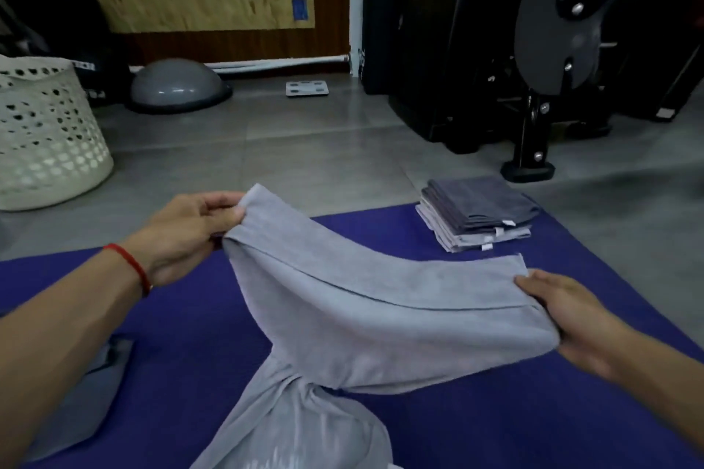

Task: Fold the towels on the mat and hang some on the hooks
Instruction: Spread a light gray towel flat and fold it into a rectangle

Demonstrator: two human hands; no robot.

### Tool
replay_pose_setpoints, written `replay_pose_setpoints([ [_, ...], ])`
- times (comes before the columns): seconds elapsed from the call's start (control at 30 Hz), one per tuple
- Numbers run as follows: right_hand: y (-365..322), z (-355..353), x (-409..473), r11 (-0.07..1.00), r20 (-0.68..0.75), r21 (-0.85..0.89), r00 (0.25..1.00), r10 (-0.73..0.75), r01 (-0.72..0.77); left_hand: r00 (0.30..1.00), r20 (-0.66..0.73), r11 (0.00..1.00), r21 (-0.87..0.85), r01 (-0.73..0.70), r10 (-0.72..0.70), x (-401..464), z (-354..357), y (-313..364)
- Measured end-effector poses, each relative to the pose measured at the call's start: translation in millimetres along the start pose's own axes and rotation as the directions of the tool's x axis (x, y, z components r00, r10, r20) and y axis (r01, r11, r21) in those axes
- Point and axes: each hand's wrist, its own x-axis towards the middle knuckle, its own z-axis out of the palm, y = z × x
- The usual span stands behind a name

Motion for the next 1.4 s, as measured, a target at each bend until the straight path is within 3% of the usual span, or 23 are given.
replay_pose_setpoints([
  [0.1, 46, -18, -17, 0.999, -0.05, -0.015, 0.998, 0.048, -0.049, 0.997, -0.072, 0.984, 0.176, -0.02, 0.033, 22, 31, -18],
  [0.23, 86, -48, -36, 1.0, -0.267, 0.012, 0.964, 0.012, -0.01, 0.979, -0.101, 0.891, 0.44, -0.114, 0.175, 62, 113, -14],
  [0.33, 101, -78, -46, 0.996, -0.389, -0.073, 0.918, -0.075, 0.051, 0.939, -0.025, 0.72, 0.649, -0.247, 0.344, 95, 190, -2],
  [0.43, 104, -121, -51, 0.997, -0.474, -0.026, 0.877, -0.077, 0.074, 0.824, 0.203, 0.493, 0.718, -0.492, 0.529, 129, 274, 21],
  [0.5, 113, -150, -47, 0.993, -0.655, 0.036, 0.753, -0.06, 0.11, 0.76, 0.309, 0.426, 0.679, -0.597, 0.572, 156, 337, 35],
  [0.57, 124, -173, -35, 0.988, -0.785, -0.06, 0.605, -0.135, 0.143, 0.731, 0.377, 0.402, 0.648, -0.647, 0.569, 183, 402, 41],
  [0.67, 167, -210, -7, 0.994, -0.912, -0.059, 0.4, -0.093, 0.097, 0.768, 0.45, 0.412, 0.658, -0.631, 0.456, 205, 492, 23],
  [0.7, 180, -219, 1, 0.997, -0.918, -0.047, 0.39, -0.069, 0.065, 0.798, 0.456, 0.43, 0.676, -0.599, 0.394, 207, 515, 9],
  [0.73, 191, -224, 7, 0.998, -0.894, -0.058, 0.446, -0.046, -0.013, 0.83, 0.461, 0.433, 0.708, -0.558, 0.314, 205, 533, -9],
  [0.8, 209, -223, 10, 0.968, -0.816, -0.107, 0.576, 0.044, -0.225, 0.856, 0.504, 0.342, 0.789, -0.511, 0.115, 187, 550, -55],
  [0.9, 226, -194, -7, 0.833, -0.704, -0.427, 0.708, -0.062, -0.352, 0.737, 0.671, 0.169, 0.738, -0.653, -0.08, 128, 517, -124],
  [1.0, 246, -155, -23, 0.61, -0.468, -0.763, 0.832, -0.297, -0.212, 0.56, 0.826, 0.155, 0.547, -0.823, 0.06, 54, 430, -174],
  [1.07, 249, -131, -24, 0.519, -0.272, -0.853, 0.899, -0.344, -0.06, 0.502, 0.858, 0.082, 0.496, -0.865, 0.107, 16, 361, -197],
  [1.13, 245, -107, -23, 0.465, -0.099, -0.881, 0.929, -0.357, 0.085, 0.562, 0.823, -0.003, 0.564, -0.826, 0.085, -15, 292, -215],
  [1.2, 237, -85, -20, 0.423, 0.059, -0.88, 0.932, -0.357, 0.217, 0.692, 0.72, -0.035, 0.694, -0.719, 0.062, -44, 230, -229],
  [1.27, 219, -59, -16, 0.37, 0.183, -0.872, 0.915, -0.359, 0.32, 0.827, 0.558, 0.007, 0.829, -0.56, 0.06, -70, 177, -242],
  [1.33, 199, -29, -10, 0.29, 0.31, -0.86, 0.88, -0.36, 0.421, 0.948, 0.318, 0.112, 0.942, -0.317, 0.008, -98, 135, -249],
  [1.4, 177, 5, -3, 0.21, 0.432, -0.829, 0.832, -0.348, 0.518, 0.988, 0.139, 0.19, 0.974, -0.124, -0.067, -122, 104, -258],
])
